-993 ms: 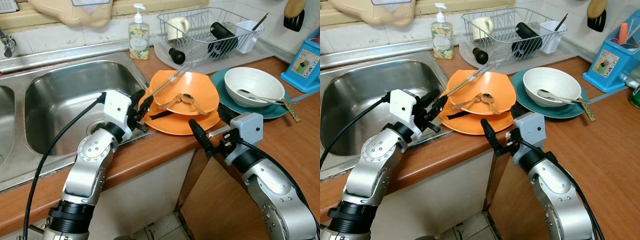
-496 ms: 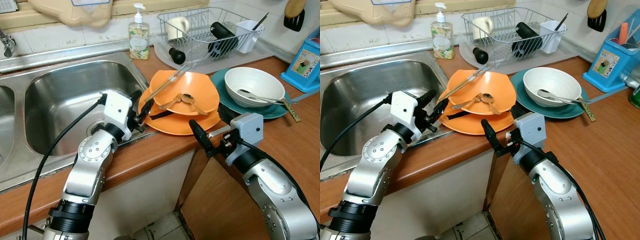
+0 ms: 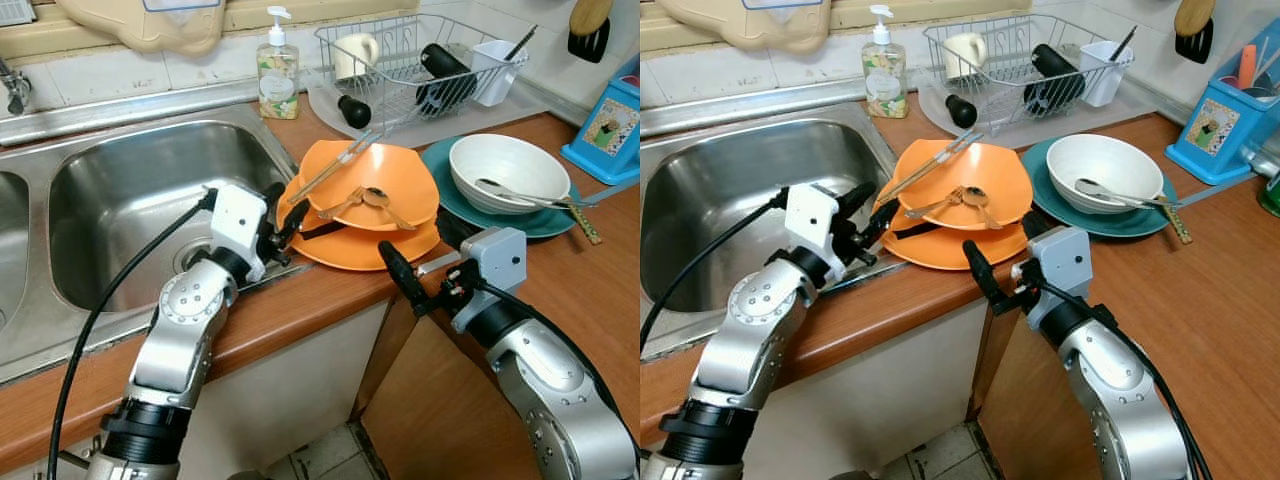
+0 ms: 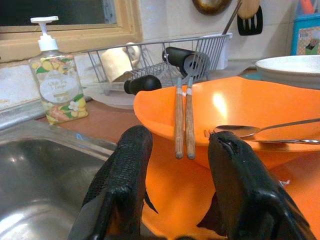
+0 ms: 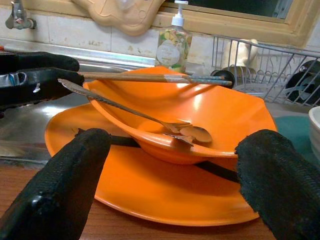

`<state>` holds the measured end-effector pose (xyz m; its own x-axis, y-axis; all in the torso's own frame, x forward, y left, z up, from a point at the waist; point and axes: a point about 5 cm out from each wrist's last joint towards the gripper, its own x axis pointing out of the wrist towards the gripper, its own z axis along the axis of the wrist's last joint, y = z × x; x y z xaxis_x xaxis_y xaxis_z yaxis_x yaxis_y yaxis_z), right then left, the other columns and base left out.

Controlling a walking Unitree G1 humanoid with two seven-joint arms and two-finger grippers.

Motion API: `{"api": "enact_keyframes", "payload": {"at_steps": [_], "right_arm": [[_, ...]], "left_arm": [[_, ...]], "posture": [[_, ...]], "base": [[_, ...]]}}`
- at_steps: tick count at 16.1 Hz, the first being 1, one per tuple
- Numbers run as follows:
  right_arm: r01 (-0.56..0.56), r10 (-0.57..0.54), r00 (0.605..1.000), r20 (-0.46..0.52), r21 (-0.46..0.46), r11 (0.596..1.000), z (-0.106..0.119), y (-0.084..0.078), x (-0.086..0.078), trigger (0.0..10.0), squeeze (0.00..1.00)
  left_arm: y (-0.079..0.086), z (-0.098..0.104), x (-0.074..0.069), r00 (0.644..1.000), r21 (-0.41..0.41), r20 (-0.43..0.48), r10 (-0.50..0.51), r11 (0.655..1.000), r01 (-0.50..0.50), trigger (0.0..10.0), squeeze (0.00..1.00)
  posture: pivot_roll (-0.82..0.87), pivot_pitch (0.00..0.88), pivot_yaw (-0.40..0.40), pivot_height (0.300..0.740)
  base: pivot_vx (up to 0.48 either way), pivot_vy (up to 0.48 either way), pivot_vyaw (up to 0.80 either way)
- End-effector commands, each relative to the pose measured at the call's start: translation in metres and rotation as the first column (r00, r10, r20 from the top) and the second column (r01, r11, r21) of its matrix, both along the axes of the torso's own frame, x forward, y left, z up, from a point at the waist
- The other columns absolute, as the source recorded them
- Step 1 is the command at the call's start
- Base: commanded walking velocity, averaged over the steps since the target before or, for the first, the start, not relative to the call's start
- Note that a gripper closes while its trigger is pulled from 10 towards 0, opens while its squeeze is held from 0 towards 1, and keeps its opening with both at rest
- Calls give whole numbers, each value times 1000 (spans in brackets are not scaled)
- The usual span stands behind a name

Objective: Kitchen organization

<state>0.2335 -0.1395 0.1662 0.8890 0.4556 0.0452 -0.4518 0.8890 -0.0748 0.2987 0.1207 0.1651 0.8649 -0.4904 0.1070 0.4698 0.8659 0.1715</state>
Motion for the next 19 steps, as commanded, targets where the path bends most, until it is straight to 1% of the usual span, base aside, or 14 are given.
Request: {"api": "enact_keyframes", "payload": {"at_steps": [1, 3, 5, 8, 14, 15, 19], "right_arm": [[-15, 15, 1000, 13, -3, 1000, 4, 2, -2, 10000, 0], [-17, 17, 1000, 13, -4, 1000, 4, 2, -2, 10000, 0], [-17, 17, 1000, 13, -5, 1000, 4, 2, -1, 10000, 0], [-15, 15, 1000, 12, -8, 1000, 3, 2, -2, 10000, 0], [-9, 9, 1000, 14, -10, 1000, 3, 2, -1, 10000, 0], [-10, 10, 1000, 14, -12, 1000, 3, 2, -1, 10000, 0], [-11, 11, 1000, 16, -14, 1000, 3, 2, 0, 10000, 0]], "left_arm": [[-2, 2, 3, 1000, 11, 10, 2, 1000, -2, 8196, 0], [-2, 1, 3, 1000, 10, 8, 0, 1000, 0, 4510, 0], [-2, 1, 4, 1000, 11, 5, 0, 1000, 0, 3412, 0], [-2, 0, 4, 1000, 13, 5, 0, 1000, 0, 3020, 0], [-3, 0, 5, 1000, 13, 6, 1, 1000, -1, 3412, 0], [-3, 0, 5, 1000, 13, 7, 3, 1000, -3, 3725, 0], [-2, 1, 6, 1000, 12, 13, 6, 1000, -6, 3725, 0]], "posture": [[-39, 0, 7, 740], [-36, 0, 6, 740], [-36, 0, 6, 740], [-39, 0, 10, 740], [-40, 0, 12, 740], [-39, 0, 10, 740], [-40, 0, 8, 740]], "base": [[0, 0, 0], [0, 0, 0], [0, 0, 0], [0, 0, 0], [0, 0, 0], [0, 0, 0], [0, 0, 0]]}}
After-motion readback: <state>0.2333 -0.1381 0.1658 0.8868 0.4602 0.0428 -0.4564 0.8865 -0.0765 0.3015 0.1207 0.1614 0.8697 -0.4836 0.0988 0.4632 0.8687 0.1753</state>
